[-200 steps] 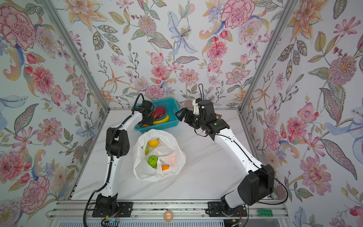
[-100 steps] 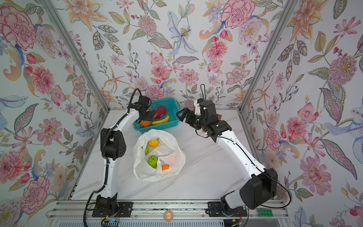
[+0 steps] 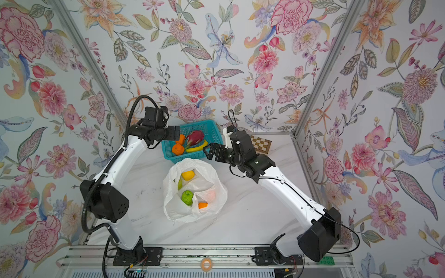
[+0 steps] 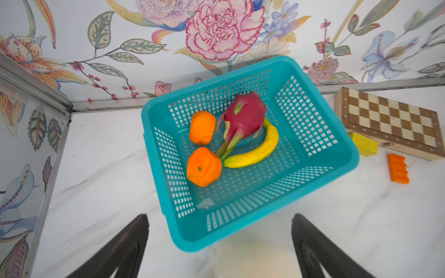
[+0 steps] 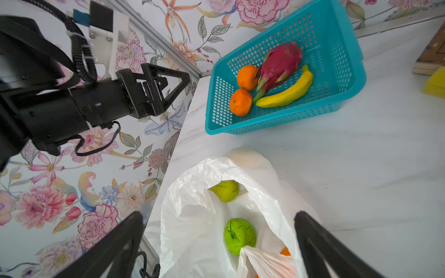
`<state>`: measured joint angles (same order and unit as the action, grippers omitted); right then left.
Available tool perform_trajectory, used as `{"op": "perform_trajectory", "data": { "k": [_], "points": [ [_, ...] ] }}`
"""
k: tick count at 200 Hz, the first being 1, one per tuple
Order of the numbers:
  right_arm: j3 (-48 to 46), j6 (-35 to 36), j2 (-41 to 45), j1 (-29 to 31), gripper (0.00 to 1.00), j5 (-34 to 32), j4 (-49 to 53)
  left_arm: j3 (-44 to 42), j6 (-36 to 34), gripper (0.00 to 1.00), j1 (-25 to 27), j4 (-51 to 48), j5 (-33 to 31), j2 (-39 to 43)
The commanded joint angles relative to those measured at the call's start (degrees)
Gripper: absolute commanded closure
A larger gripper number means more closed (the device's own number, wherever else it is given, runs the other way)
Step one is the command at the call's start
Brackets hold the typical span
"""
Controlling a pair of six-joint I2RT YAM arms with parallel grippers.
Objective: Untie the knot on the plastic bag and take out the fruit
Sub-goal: 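Move the left gripper to the bag rim while the right gripper reaches into the bag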
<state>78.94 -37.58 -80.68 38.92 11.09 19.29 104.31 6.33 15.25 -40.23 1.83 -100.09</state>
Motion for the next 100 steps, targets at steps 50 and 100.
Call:
{"op": "perform_trajectory", "data": {
  "k": [50,100],
  "points": [
    [0.4,11.0,-5.1,9.8,0.08,-2.7,5.1,-24.5,-9.9,0.06,0.4,3.8,11.9,28.2],
    [0.8,13.5,-11.1,16.0,0.19,-3.6,9.3,-31.5,-18.8,0.09,0.3,-2.7,23.5,40.8]
  ]
}}
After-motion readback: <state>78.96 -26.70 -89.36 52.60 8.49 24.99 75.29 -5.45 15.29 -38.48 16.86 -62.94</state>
